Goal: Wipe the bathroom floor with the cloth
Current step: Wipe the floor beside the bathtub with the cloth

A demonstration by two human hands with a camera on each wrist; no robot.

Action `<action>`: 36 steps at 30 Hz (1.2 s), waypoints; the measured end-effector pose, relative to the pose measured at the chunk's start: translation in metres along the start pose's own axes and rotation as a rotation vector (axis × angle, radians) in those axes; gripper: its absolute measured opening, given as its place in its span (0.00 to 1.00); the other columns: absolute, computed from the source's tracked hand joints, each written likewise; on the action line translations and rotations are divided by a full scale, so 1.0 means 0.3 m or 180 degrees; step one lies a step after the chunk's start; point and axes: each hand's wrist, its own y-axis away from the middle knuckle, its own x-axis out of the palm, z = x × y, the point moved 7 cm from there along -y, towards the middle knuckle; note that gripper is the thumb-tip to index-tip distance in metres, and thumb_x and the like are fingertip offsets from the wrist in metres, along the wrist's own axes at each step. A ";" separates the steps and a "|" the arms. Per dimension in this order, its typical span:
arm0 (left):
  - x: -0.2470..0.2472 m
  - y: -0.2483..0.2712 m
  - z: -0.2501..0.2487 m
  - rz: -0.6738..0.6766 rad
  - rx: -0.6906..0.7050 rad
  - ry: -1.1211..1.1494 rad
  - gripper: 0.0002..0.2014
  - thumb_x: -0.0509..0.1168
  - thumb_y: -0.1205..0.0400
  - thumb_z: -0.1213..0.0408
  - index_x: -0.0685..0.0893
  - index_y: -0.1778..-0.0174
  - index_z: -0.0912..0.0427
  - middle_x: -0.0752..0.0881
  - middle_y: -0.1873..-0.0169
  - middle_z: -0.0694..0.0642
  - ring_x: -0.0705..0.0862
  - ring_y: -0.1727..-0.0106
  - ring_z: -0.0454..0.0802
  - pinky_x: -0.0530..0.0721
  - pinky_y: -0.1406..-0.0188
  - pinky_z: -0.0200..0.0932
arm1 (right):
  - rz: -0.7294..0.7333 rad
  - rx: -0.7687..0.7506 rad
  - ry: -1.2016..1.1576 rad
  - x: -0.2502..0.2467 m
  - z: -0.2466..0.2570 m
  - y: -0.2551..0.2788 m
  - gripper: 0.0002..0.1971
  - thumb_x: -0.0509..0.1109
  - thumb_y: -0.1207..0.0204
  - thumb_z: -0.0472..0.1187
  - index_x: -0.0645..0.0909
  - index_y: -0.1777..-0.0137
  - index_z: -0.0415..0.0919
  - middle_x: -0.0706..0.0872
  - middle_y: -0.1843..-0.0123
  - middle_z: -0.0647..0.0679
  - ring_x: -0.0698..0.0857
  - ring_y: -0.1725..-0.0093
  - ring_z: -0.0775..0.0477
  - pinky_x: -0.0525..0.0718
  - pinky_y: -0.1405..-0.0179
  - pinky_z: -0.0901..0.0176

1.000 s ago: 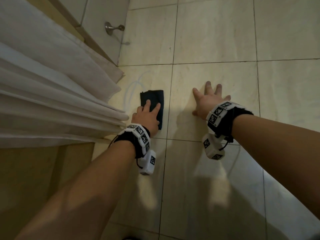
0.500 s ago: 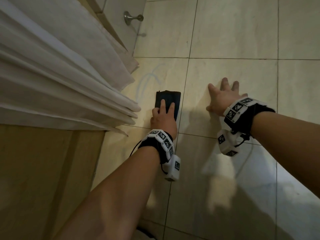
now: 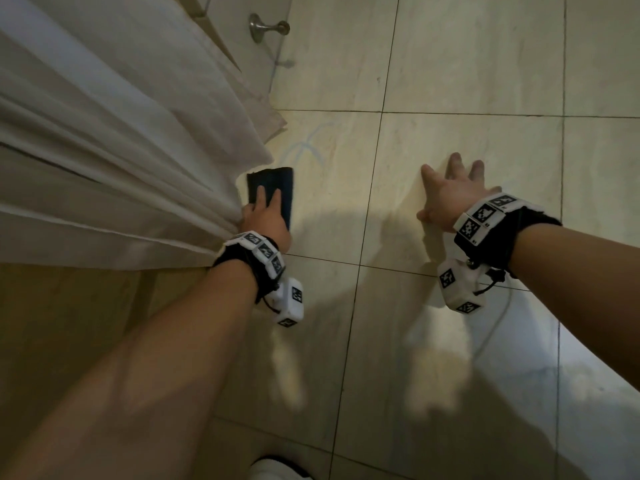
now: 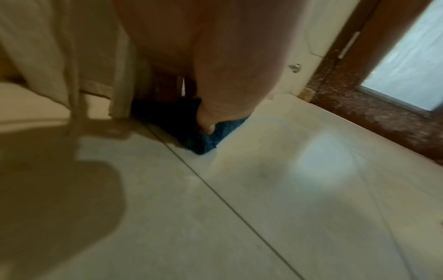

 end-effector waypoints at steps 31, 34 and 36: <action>0.037 0.205 -0.422 -0.0297 0.1113 -0.0101 0.39 0.61 0.19 0.69 0.53 0.14 0.42 0.42 0.14 0.49 0.59 0.23 0.61 0.71 0.28 0.51 | 0.0169 -0.0094 -0.0056 0.015 0.001 -0.015 0.44 0.72 0.22 0.53 0.44 0.15 0.63 0.32 0.13 0.46 0.34 0.16 0.27 0.49 0.26 0.12; 0.043 0.202 -0.458 -0.0286 0.1216 -0.0147 0.39 0.61 0.18 0.67 0.51 0.14 0.43 0.41 0.14 0.51 0.58 0.21 0.62 0.70 0.28 0.52 | 0.0175 -0.0076 -0.0059 0.015 0.000 -0.018 0.45 0.72 0.22 0.53 0.44 0.15 0.63 0.32 0.13 0.46 0.34 0.16 0.27 0.49 0.26 0.12; 0.046 0.191 -0.461 -0.0287 0.1238 -0.0206 0.39 0.62 0.18 0.66 0.50 0.14 0.43 0.40 0.14 0.51 0.56 0.20 0.62 0.70 0.28 0.54 | 0.0176 -0.0074 -0.0054 0.018 -0.001 -0.023 0.45 0.73 0.22 0.53 0.44 0.15 0.63 0.32 0.13 0.46 0.34 0.16 0.27 0.50 0.26 0.12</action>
